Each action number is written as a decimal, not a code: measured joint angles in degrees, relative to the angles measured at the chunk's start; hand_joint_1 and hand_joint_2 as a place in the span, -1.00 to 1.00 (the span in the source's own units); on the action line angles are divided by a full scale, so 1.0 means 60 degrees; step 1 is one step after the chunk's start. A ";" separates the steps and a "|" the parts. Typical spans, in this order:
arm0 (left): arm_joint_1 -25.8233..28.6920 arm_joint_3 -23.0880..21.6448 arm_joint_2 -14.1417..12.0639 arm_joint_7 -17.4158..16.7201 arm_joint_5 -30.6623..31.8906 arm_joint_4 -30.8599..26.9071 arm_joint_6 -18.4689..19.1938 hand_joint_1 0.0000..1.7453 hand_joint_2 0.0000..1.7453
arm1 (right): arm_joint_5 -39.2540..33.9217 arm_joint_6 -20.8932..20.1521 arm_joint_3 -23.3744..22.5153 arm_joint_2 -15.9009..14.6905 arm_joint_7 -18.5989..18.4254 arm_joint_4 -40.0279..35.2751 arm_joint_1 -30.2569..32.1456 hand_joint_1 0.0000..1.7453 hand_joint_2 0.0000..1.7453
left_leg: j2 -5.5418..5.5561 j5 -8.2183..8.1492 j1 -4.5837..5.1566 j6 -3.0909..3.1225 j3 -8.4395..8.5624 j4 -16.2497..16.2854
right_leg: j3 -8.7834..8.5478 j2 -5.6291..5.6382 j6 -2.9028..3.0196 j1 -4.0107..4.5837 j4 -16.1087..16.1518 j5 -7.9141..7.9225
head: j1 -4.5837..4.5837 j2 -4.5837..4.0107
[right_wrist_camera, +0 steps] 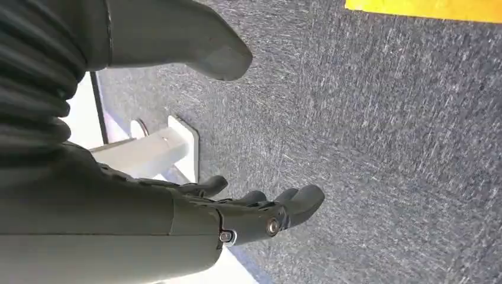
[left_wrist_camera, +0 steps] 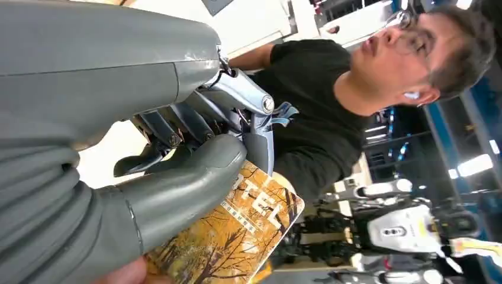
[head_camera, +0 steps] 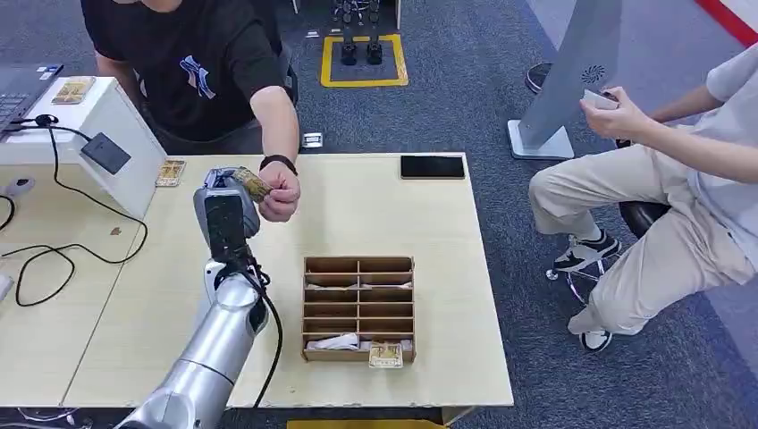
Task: Pass the card to the sensor for recognition and then transmit it.
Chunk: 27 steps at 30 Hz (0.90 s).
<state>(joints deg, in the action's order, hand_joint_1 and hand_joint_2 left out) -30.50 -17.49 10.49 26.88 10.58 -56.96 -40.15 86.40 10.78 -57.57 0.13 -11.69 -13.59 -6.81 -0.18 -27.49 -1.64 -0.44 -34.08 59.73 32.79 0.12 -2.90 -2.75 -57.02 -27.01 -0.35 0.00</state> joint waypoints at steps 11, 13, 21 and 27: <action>-0.0258 0.0343 0.0015 0.0055 -0.0696 0.0985 0.0033 -1.00 1.00 | -0.0025 -0.0036 0.0201 0.0069 -0.0117 0.0033 -0.0035 -1.00 1.00 | 0.0000 0.0000 0.0000 0.0000 0.0001 0.0000 | 0.0000 0.0000 -0.0001 0.0000 0.0001 0.0000 | 0.0000 0.0000; -0.0258 0.0343 0.0015 0.0077 -0.0837 0.1047 0.0077 -1.00 1.00 | -0.0025 -0.0033 0.0215 0.0069 -0.0121 0.0036 -0.0035 -1.00 1.00 | 0.0000 0.0000 0.0000 0.0000 0.0001 0.0000 | 0.0000 0.0000 -0.0001 0.0000 0.0001 0.0000 | 0.0000 0.0000; -0.0252 0.0347 0.0011 0.0266 -0.1534 0.1130 0.0113 -1.00 -1.00 | -0.0033 -0.0036 0.0237 0.0069 -0.0121 0.0036 -0.0034 -1.00 1.00 | 0.0001 0.0000 0.0000 0.0000 0.0000 0.0000 | 0.0000 -0.0001 -0.0001 0.0000 0.0001 0.0000 | 0.0000 0.0000; -0.0004 0.0347 0.0007 0.0332 -0.2688 0.0776 0.0478 -1.00 -1.00 | -0.0066 -0.0011 0.0397 0.0069 -0.0124 0.0044 -0.0009 -1.00 1.00 | 0.0000 0.0000 0.0000 0.0000 0.0000 0.0000 | 0.0001 0.0000 -0.0001 0.0000 0.0001 0.0000 | 0.0004 0.0000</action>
